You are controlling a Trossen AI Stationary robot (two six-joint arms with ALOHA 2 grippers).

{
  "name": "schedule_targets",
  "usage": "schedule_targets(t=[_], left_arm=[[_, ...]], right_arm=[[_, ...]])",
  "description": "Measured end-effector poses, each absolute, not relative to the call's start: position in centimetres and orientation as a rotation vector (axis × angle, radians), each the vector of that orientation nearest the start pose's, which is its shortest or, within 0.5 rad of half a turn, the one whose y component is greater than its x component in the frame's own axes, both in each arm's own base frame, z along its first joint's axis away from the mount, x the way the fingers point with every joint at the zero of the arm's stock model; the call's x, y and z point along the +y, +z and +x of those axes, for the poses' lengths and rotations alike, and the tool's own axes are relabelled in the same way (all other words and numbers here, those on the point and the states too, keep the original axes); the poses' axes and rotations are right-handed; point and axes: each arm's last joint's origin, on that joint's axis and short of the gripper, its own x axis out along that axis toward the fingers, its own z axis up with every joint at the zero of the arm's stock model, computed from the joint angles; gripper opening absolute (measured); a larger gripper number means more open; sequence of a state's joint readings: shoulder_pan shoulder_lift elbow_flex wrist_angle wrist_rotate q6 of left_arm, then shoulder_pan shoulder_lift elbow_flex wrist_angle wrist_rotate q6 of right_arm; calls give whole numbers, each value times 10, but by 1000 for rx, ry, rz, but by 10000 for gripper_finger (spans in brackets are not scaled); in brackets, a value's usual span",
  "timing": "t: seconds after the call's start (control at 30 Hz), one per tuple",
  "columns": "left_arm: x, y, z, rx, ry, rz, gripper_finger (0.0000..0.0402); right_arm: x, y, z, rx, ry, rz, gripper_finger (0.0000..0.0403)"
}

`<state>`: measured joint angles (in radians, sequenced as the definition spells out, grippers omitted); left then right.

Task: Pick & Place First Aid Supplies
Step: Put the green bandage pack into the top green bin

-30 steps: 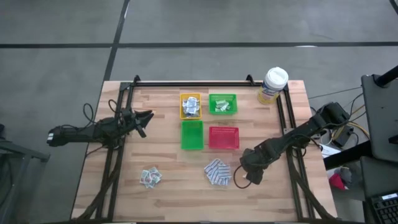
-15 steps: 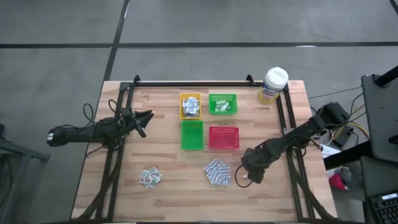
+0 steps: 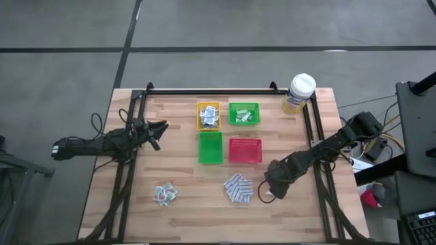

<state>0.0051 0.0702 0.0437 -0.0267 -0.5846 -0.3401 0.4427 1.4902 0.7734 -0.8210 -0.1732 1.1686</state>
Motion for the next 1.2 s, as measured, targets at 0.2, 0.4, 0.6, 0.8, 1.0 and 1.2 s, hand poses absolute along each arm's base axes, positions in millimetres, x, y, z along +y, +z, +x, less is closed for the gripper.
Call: schedule_targets(t=[0.2, 0.4, 0.6, 0.8, 1.0, 1.2], left_arm=[[16, 171, 95, -49, 592, -315, 108], [16, 171, 95, -49, 592, -315, 108], [16, 171, 95, -49, 592, -315, 108], [16, 171, 95, -49, 592, -315, 108], [16, 171, 95, -49, 592, -314, 108], [16, 171, 95, -49, 592, -314, 108]], right_arm=[[100, 153, 201, 1583, -514, 715, 111], [99, 150, 198, 1582, -579, 756, 111], [98, 148, 197, 1581, -607, 775, 111], [98, 148, 196, 1572, -643, 807, 111], [101, 153, 201, 1550, -591, 818, 111], [102, 154, 204, 1549, -588, 821, 111]])
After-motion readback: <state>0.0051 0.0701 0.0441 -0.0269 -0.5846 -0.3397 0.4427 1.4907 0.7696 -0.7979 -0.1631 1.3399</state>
